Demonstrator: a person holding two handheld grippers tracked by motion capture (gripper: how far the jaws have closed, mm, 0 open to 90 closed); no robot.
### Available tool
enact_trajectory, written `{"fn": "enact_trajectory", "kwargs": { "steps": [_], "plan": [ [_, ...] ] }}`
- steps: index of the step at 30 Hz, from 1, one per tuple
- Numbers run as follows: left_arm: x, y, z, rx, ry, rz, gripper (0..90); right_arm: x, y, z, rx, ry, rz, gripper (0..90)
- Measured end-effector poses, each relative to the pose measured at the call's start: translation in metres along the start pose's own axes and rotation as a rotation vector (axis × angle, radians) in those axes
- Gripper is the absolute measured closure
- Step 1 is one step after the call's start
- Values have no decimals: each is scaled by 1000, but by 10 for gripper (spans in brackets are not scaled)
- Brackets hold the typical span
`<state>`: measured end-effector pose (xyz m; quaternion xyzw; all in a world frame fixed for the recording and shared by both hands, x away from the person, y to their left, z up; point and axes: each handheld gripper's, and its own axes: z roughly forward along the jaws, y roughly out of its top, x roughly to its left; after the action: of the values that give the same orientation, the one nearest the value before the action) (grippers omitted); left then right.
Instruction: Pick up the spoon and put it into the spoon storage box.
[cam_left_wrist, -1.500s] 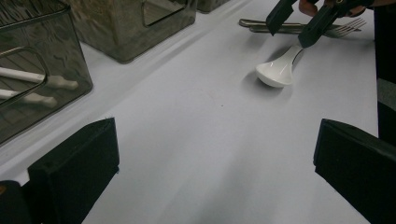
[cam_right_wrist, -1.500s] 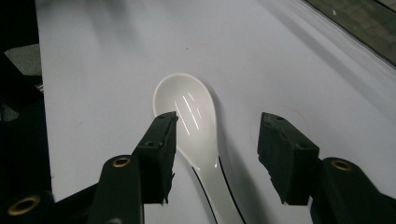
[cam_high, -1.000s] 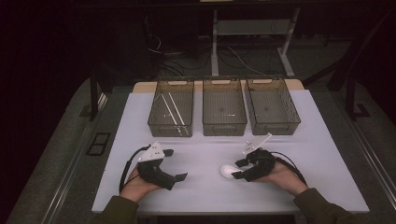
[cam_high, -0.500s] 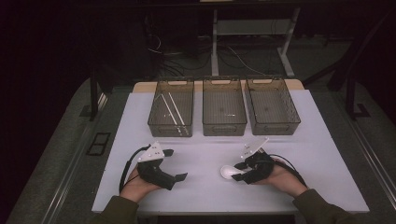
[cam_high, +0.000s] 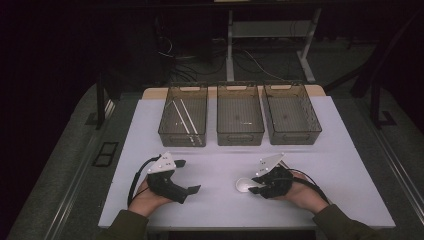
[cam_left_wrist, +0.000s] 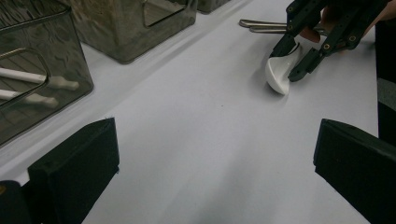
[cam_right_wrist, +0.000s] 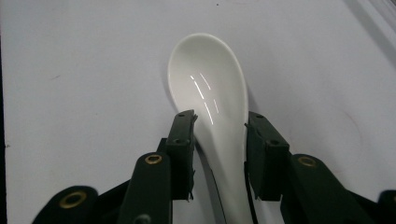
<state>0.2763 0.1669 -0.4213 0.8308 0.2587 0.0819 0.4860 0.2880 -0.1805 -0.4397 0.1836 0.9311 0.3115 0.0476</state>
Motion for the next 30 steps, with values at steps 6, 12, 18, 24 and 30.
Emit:
{"fn": "enact_trajectory", "kwargs": {
  "steps": [6, 12, 18, 24, 30],
  "plan": [
    [0, 0, 0, -3, 1, 0, 0, -1, -1, -2, 6, -3, -15, 703],
    [0, 0, 0, -4, 1, -1, 0, -1, -2, -4, 5, 15, 0, 757],
    [-1, 0, 0, -4, 2, 0, 0, -2, -4, -8, -11, 63, 24, 826],
    [0, 0, 0, -2, 1, 2, 0, -3, -4, -8, -6, 64, 27, 829],
    [0, 0, -1, -4, -2, 6, 0, -4, -4, -9, 0, 76, 43, 829]
  ]
}}
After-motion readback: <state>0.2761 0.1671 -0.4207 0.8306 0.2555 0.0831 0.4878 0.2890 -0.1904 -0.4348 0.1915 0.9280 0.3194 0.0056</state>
